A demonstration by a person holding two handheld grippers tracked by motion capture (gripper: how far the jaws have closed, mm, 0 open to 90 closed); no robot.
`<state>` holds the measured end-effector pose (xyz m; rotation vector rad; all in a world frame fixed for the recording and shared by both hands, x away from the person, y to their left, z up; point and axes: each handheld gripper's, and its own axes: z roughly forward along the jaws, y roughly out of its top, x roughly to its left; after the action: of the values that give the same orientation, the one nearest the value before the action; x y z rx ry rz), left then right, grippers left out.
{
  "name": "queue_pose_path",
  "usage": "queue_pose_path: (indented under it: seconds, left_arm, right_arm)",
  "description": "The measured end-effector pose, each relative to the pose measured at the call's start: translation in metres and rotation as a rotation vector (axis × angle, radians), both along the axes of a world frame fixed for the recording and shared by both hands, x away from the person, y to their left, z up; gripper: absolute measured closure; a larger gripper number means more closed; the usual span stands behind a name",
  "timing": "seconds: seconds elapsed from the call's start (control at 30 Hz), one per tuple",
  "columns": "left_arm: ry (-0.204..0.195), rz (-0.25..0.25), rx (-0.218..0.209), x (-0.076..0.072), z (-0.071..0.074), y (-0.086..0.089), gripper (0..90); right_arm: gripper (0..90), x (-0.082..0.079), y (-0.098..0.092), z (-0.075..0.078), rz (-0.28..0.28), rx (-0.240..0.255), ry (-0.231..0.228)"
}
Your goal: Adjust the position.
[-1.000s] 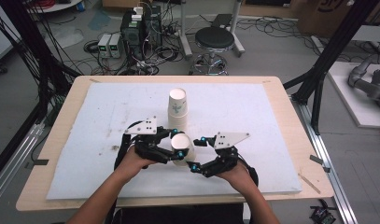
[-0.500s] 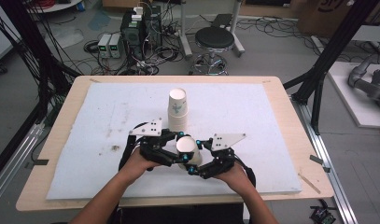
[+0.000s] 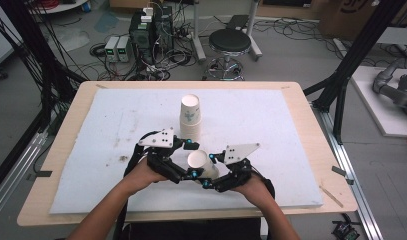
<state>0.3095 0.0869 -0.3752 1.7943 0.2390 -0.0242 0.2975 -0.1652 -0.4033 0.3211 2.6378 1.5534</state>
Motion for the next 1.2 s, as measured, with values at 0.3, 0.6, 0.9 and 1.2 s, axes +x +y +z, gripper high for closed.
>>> queue_pose_path:
  seconds: [0.3,0.6,0.9,1.2]
  left_arm:
    - [-0.03,-0.025,0.116,0.001,0.01,0.01,15.3]
    - [-0.041,-0.05,0.215,0.001,0.01,0.008,15.3]
    - [-0.032,-0.085,0.288,0.003,0.007,0.001,16.4]
    - [-0.011,-0.132,0.312,0.005,0.004,-0.003,25.2]
  right_arm:
    - [34.4,0.004,0.007,0.01,0.024,-0.146,-0.03]
    - [34.4,0.007,0.023,0.021,0.075,-0.296,-0.038]
    - [34.4,0.008,0.032,0.03,0.101,-0.428,-0.049]
    - [34.2,0.006,0.038,0.032,0.13,-0.506,-0.038]
